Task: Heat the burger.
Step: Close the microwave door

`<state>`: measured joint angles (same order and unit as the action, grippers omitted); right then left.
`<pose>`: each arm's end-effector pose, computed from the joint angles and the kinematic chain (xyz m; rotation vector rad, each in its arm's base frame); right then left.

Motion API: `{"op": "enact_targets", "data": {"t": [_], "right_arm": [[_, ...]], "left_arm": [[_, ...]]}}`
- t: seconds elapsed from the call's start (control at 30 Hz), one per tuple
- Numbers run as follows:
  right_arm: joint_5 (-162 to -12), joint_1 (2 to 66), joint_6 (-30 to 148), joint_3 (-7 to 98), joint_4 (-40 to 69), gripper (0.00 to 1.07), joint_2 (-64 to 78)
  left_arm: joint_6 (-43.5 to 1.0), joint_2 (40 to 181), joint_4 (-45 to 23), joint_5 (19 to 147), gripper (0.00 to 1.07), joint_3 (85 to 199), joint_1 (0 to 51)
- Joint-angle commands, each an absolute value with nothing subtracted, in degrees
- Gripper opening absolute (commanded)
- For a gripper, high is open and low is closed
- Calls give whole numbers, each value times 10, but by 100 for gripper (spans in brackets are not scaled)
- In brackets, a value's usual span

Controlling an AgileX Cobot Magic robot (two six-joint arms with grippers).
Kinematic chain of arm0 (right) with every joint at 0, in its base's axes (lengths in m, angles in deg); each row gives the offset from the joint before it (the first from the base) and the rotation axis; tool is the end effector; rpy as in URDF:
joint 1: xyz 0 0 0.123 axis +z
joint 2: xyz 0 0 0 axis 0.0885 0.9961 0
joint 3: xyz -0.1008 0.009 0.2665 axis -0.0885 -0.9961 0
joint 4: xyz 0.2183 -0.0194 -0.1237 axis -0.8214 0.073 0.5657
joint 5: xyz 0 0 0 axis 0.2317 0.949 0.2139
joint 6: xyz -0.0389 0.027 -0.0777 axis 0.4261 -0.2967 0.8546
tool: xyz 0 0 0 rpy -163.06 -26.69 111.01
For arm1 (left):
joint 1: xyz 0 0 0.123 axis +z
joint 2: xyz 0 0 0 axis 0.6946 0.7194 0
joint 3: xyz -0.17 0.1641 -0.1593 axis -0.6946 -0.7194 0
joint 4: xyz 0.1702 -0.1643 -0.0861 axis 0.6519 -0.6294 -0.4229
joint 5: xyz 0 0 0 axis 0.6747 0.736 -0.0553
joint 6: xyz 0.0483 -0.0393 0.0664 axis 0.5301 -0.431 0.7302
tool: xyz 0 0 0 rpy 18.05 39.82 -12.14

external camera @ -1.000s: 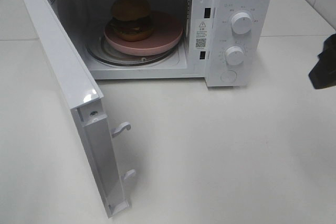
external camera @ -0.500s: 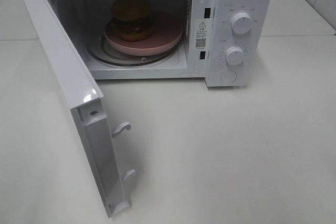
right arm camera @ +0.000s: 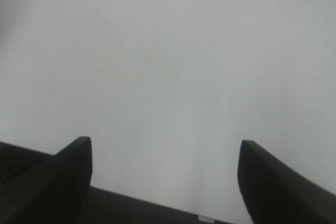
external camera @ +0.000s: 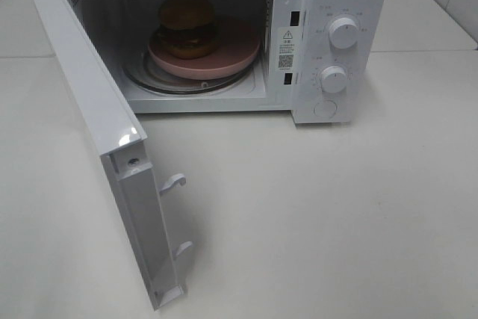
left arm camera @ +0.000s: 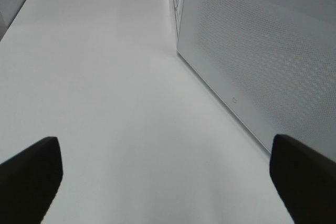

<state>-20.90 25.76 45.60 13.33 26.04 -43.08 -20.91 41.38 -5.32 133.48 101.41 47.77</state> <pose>0.0397 -0.0015 0.3046 -0.2447 2.2485 0.0328 -0.0081 -0.0128 0.2818 0.0164 2.0235 -0.0964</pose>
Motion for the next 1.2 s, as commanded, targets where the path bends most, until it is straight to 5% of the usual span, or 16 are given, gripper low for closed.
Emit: {"op": "enact_targets", "data": {"t": [0.03, 0.5, 1.2], "right_arm": [[-240, 224, 473, 109, 260, 76, -483], [-285, 152, 471, 62, 244, 75, -635], [-285, 152, 472, 62, 243, 73, -634]], "left_arm": [[-209, 408, -56, 1334, 100, 1013, 476], [-209, 408, -56, 1334, 100, 1013, 476], [-209, 409, -56, 1334, 100, 1013, 476]]}}
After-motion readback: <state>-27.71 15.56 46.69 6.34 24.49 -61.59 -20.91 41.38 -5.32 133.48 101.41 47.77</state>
